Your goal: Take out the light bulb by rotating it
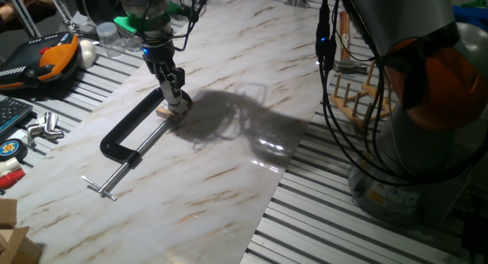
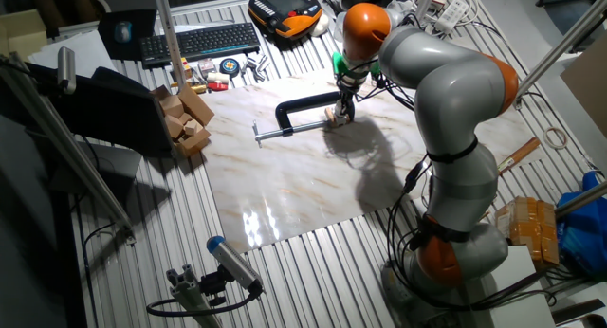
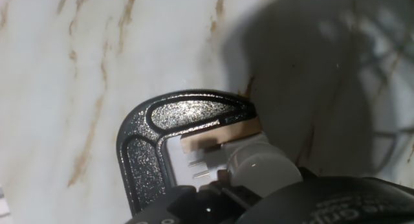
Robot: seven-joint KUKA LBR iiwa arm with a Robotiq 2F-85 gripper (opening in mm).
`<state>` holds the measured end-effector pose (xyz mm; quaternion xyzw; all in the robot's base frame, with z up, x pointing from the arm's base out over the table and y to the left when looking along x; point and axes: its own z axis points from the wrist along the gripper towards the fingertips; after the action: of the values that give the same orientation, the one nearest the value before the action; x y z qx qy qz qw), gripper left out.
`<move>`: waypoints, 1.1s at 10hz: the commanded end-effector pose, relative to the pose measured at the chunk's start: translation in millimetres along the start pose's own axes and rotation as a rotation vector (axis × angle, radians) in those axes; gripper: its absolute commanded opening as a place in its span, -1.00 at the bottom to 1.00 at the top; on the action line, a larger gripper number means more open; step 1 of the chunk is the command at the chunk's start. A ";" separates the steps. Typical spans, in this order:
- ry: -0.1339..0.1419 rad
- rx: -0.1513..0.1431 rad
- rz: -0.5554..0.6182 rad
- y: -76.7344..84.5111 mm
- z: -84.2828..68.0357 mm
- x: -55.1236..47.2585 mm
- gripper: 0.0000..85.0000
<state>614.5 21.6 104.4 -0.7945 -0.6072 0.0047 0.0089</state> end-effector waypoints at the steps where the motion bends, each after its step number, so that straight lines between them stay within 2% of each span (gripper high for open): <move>1: 0.002 0.000 -0.010 0.1 0.0 0.0 -1.00; 6: -0.004 0.024 -0.099 -0.2 0.5 -0.2 -1.00; 11: -0.013 0.035 -0.171 -0.3 1.2 0.0 -1.00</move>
<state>614.2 21.6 103.3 -0.7371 -0.6753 0.0196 0.0189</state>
